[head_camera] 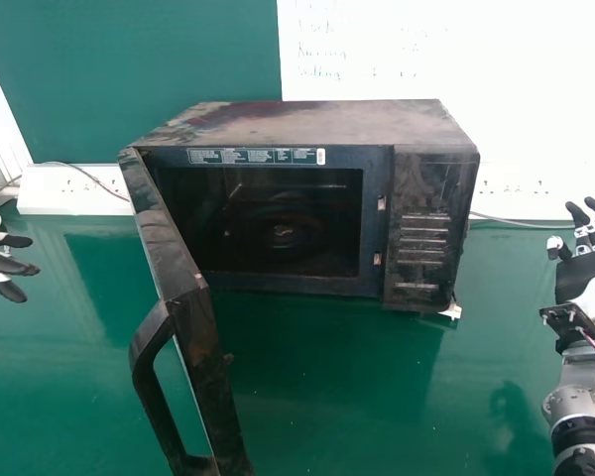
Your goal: Open the door of oven
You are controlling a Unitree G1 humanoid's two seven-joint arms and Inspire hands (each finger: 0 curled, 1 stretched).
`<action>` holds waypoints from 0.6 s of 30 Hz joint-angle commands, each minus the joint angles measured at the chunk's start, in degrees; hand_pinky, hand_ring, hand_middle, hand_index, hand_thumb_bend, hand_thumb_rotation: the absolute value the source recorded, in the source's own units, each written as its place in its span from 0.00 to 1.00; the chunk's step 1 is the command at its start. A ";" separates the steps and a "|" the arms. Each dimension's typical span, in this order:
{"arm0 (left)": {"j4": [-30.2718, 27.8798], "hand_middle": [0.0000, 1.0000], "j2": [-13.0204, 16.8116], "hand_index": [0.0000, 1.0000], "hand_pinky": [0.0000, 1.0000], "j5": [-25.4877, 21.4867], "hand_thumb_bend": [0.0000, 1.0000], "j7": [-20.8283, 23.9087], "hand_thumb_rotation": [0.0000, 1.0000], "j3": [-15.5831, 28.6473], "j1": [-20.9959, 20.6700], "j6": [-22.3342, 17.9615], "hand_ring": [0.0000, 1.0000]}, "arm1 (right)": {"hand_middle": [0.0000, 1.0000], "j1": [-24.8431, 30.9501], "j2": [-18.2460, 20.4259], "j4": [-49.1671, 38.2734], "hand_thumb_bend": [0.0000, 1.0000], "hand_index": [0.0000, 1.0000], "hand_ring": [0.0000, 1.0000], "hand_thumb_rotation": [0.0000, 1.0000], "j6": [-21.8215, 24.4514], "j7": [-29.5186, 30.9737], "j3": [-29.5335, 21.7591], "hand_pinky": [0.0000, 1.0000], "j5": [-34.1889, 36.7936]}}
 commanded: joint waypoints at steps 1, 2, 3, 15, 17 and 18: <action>0.16 0.48 0.72 0.49 0.05 -0.50 0.52 -0.78 0.00 -0.41 0.45 -0.52 0.12 | 0.91 0.51 0.40 -0.64 1.00 0.92 0.74 0.89 -0.54 0.23 0.16 0.58 -0.31; 0.13 0.48 0.70 0.49 0.05 -0.52 0.52 -0.78 0.00 -0.39 0.52 -0.56 0.12 | 0.91 0.54 0.40 -0.65 1.00 0.92 0.74 0.89 -0.55 0.26 0.14 0.58 -0.29; 0.10 0.48 0.69 0.49 0.05 -0.54 0.52 -0.78 0.00 -0.37 0.59 -0.59 0.12 | 0.91 0.57 0.40 -0.66 1.00 0.92 0.74 0.89 -0.56 0.28 0.13 0.58 -0.28; -0.14 0.48 0.75 0.49 0.05 -1.04 0.52 -0.78 0.00 0.15 1.74 -0.96 0.12 | 0.91 1.06 0.73 -1.13 1.00 0.92 0.74 0.89 -0.81 0.49 0.09 0.58 -0.16; -0.35 0.48 0.75 0.49 0.05 -1.24 0.52 -0.78 0.00 0.42 2.27 -1.08 0.12 | 0.91 1.30 0.83 -1.40 1.00 0.92 0.74 0.89 -0.85 0.58 0.06 0.58 -0.09; -0.45 0.48 0.75 0.49 0.05 -1.32 0.52 -0.78 0.00 0.55 2.51 -1.12 0.12 | 0.91 1.42 0.88 -1.55 1.00 0.92 0.74 0.89 -0.85 0.61 0.05 0.58 -0.06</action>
